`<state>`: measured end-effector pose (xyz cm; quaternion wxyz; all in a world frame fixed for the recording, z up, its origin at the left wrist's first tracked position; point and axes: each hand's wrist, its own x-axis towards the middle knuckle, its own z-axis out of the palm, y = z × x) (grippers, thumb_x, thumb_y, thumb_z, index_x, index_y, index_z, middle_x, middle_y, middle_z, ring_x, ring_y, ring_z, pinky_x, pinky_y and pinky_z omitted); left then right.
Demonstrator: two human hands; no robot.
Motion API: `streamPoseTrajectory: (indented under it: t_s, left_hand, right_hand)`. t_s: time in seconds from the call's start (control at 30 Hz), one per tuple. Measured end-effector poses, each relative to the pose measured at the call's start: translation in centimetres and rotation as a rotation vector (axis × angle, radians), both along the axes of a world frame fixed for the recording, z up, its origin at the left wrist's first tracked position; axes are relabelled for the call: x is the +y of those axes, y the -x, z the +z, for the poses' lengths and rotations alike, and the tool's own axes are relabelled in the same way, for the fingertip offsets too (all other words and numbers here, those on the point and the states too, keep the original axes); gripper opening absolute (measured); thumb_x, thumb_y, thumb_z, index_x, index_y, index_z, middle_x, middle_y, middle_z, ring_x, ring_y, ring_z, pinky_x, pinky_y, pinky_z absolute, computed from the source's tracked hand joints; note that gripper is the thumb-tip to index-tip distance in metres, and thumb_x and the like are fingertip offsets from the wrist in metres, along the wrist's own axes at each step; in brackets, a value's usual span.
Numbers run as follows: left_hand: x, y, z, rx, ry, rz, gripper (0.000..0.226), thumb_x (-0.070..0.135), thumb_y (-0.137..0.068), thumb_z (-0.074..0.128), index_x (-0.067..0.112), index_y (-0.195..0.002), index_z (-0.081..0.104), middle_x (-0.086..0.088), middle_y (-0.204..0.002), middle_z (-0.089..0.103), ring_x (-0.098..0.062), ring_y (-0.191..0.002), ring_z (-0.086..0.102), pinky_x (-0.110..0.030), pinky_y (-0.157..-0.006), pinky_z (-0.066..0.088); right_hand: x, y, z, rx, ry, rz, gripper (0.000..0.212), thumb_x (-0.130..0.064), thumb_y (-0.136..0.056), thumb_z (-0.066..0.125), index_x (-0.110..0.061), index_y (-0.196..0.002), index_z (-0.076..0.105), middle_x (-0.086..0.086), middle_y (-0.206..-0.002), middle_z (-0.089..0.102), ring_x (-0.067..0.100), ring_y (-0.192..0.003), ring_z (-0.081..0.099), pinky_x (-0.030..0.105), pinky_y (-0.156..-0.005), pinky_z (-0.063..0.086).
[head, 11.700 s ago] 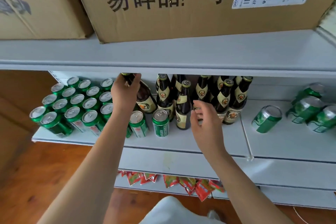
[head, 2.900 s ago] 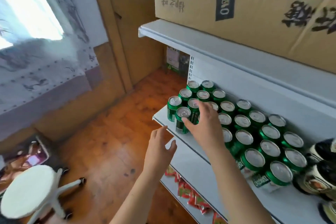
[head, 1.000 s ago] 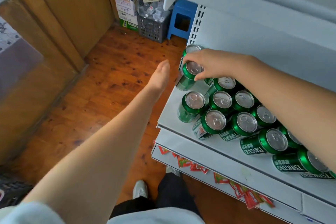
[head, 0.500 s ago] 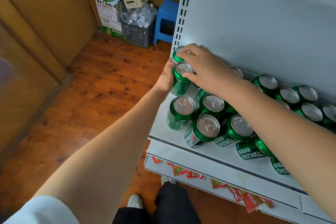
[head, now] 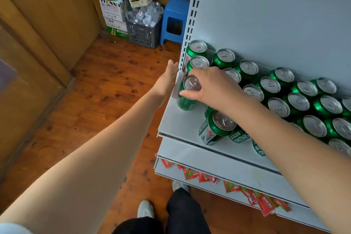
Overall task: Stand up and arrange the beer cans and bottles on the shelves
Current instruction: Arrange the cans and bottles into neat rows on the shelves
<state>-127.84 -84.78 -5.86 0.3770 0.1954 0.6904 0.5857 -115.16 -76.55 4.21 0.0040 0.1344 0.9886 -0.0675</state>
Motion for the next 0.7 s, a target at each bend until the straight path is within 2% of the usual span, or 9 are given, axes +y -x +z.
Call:
streamPoseTrajectory:
  t_s: [0.1, 0.17, 0.2, 0.23, 0.3, 0.37, 0.47, 0.57, 0.7]
  left_hand:
    - [-0.9, -1.6, 0.5, 0.013, -0.084, -0.003, 0.057, 0.054, -0.103, 0.013, 0.027, -0.149, 0.032, 0.007, -0.154, 0.036, -0.011, -0.141, 0.034, -0.029, -0.112, 0.025]
    - [-2.0, -2.4, 0.6, 0.033, -0.129, -0.001, 0.035, 0.032, -0.106, 0.029, 0.031, -0.139, 0.039, 0.017, -0.135, 0.051, -0.001, -0.127, 0.047, -0.021, -0.103, 0.034]
    - [-2.8, -2.6, 0.3, 0.072, -0.131, -0.018, 0.038, 0.017, -0.101, 0.04, 0.03, -0.136, 0.039, 0.017, -0.131, 0.053, 0.001, -0.123, 0.049, -0.021, -0.102, 0.038]
    - [-3.6, -2.9, 0.0, 0.134, -0.128, -0.066, 0.053, 0.006, -0.092, 0.049, 0.027, -0.139, 0.036, 0.014, -0.133, 0.051, -0.001, -0.125, 0.048, -0.022, -0.103, 0.039]
    - [-4.6, -3.9, -0.6, 0.257, -0.128, -0.223, 0.082, -0.005, -0.077, 0.058, 0.021, -0.147, 0.026, 0.008, -0.139, 0.045, 0.003, -0.128, 0.043, -0.016, -0.104, 0.038]
    - [-4.3, -4.8, -1.1, 0.258, -0.162, -0.267, 0.092, -0.012, -0.076, 0.064, 0.019, -0.149, 0.018, 0.012, -0.137, 0.042, 0.015, -0.123, 0.042, -0.006, -0.095, 0.039]
    - [-3.1, -4.7, -1.2, 0.182, -0.204, -0.176, 0.093, -0.005, -0.077, 0.075, 0.034, -0.141, 0.021, 0.019, -0.135, 0.046, 0.007, -0.126, 0.047, -0.016, -0.1, 0.042]
    - [-2.7, -4.4, -1.4, 0.261, -0.18, -0.116, 0.088, 0.009, -0.072, 0.083, 0.024, -0.145, 0.034, 0.009, -0.136, 0.055, -0.007, -0.127, 0.052, -0.035, -0.107, 0.044]
    - [-2.8, -4.9, -1.7, 0.291, -0.127, -0.01, 0.09, 0.02, -0.069, 0.087, 0.022, -0.144, 0.037, 0.008, -0.134, 0.057, -0.009, -0.125, 0.054, -0.041, -0.106, 0.046]
  right_hand:
    - [-1.1, -0.6, -0.4, 0.079, 0.037, -0.082, 0.069, -0.067, -0.084, 0.052, -0.017, -0.131, 0.05, 0.004, -0.125, 0.057, 0.024, -0.11, 0.057, 0.036, -0.084, 0.051]
    - [-1.5, -3.1, -0.3, 0.214, 0.003, -0.14, 0.071, -0.067, -0.087, 0.046, -0.015, -0.135, 0.048, 0.004, -0.129, 0.054, 0.024, -0.116, 0.052, 0.038, -0.088, 0.047]
    - [-1.5, -4.8, -0.2, 0.28, 0.004, -0.174, 0.071, -0.067, -0.086, 0.045, -0.015, -0.133, 0.051, 0.005, -0.125, 0.056, 0.025, -0.114, 0.052, 0.039, -0.09, 0.047]
    - [-1.4, -6.6, -0.4, 0.327, 0.024, -0.212, 0.07, -0.068, -0.085, 0.047, -0.014, -0.129, 0.055, 0.004, -0.12, 0.058, 0.025, -0.111, 0.052, 0.039, -0.091, 0.046]
    - [-1.9, -9.8, -1.0, 0.36, 0.087, -0.279, 0.07, -0.068, -0.079, 0.057, -0.014, -0.124, 0.059, 0.003, -0.114, 0.057, 0.023, -0.108, 0.051, 0.033, -0.093, 0.043]
    - [-3.1, -11.3, -2.2, 0.321, 0.107, -0.326, 0.07, -0.061, -0.074, 0.068, -0.014, -0.126, 0.058, 0.002, -0.115, 0.053, 0.021, -0.107, 0.049, 0.028, -0.091, 0.038]
    - [-4.4, -10.6, -3.6, 0.271, -0.012, -0.363, 0.067, -0.049, -0.073, 0.078, -0.013, -0.126, 0.059, 0.003, -0.114, 0.052, 0.023, -0.102, 0.045, 0.033, -0.083, 0.043]
    - [-4.4, -9.5, -3.9, 0.325, 0.002, -0.371, 0.058, -0.043, -0.07, 0.082, -0.012, -0.117, 0.065, 0.003, -0.107, 0.054, 0.022, -0.099, 0.044, 0.031, -0.081, 0.043]
    - [-4.4, -8.6, -4.2, 0.338, 0.065, -0.264, 0.059, -0.043, -0.073, 0.08, -0.011, -0.119, 0.064, 0.004, -0.11, 0.054, 0.024, -0.106, 0.045, 0.035, -0.09, 0.044]
